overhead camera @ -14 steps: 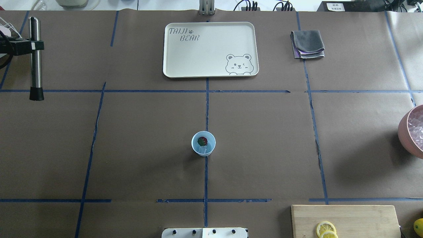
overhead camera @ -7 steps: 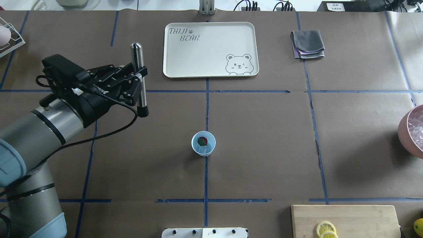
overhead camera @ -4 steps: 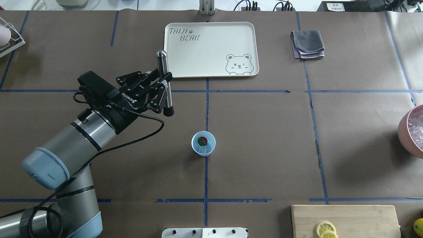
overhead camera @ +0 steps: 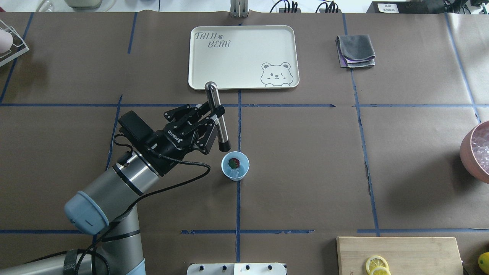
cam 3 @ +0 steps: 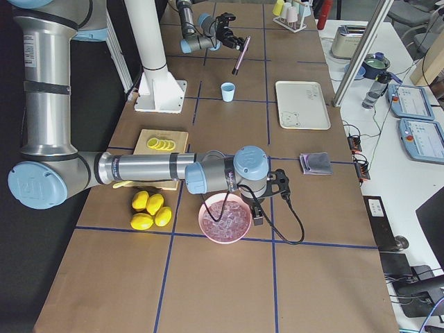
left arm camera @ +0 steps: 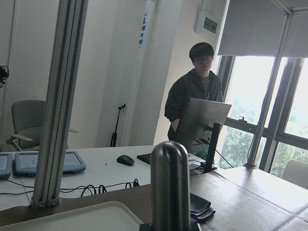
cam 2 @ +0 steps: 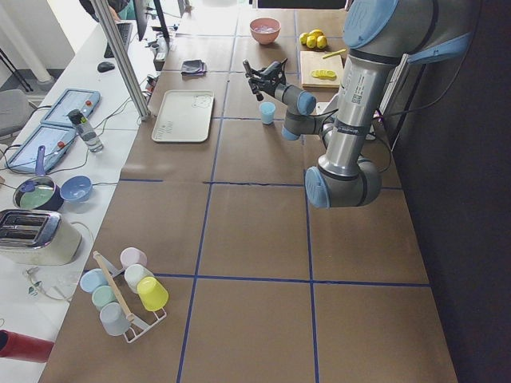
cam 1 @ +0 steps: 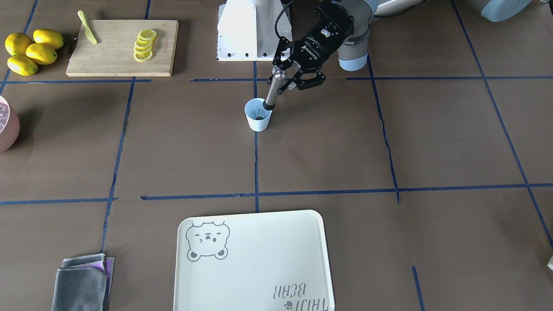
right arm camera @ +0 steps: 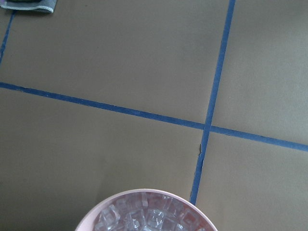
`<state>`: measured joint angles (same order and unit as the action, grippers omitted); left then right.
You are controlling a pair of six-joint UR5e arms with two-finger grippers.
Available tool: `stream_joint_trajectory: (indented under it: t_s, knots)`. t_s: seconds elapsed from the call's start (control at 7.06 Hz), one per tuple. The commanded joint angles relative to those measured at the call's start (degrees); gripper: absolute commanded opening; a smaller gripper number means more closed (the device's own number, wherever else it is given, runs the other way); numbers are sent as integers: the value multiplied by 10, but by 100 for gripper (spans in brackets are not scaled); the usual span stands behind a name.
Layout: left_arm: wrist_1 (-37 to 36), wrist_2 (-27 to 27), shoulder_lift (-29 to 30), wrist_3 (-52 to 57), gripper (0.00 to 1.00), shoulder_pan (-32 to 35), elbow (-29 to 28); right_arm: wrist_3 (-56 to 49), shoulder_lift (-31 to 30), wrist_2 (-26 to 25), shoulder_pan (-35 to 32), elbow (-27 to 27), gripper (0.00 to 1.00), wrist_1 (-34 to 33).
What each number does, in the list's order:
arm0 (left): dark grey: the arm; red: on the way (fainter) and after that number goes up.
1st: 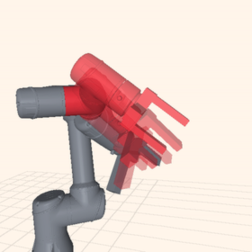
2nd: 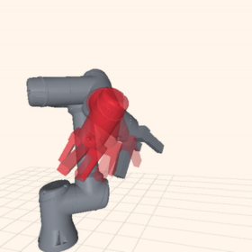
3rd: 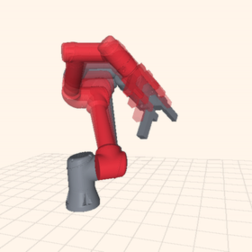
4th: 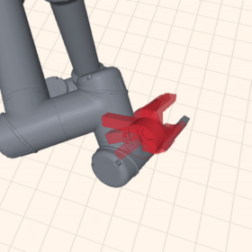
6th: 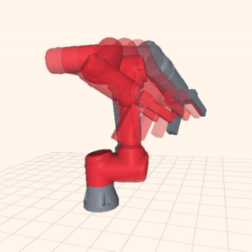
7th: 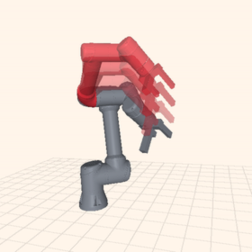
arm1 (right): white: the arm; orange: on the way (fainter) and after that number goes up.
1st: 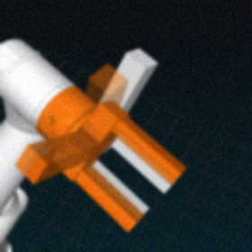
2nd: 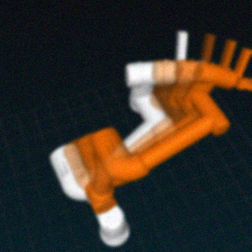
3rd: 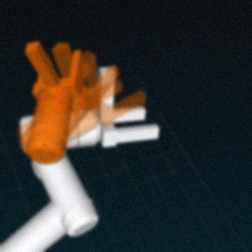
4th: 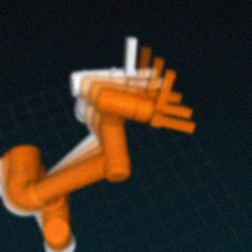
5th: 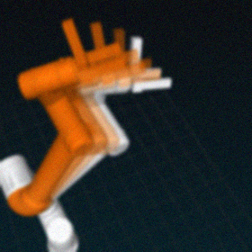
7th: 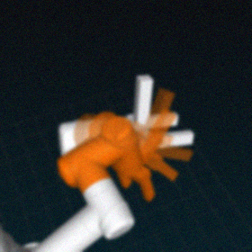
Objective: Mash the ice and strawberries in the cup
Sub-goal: 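Lower the pestle tip into the cup with the left gripper, then press the pestle down on the ice and strawberry in the cup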
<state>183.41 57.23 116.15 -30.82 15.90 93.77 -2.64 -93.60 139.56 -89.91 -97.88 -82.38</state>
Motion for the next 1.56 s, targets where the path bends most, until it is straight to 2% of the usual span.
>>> stream_joint_trajectory:
  t_s: [0.0,0.42,1.42]
  knots:
    - [9,-17,3,1,0,-22,-19,0,0,0,0,0,100,0]
    - [51,-38,17,0,0,-27,-86,0,-2,0,0,0,100,0]
    - [45,-38,35,0,0,-33,-88,0,-3,-2,0,1,100,0]
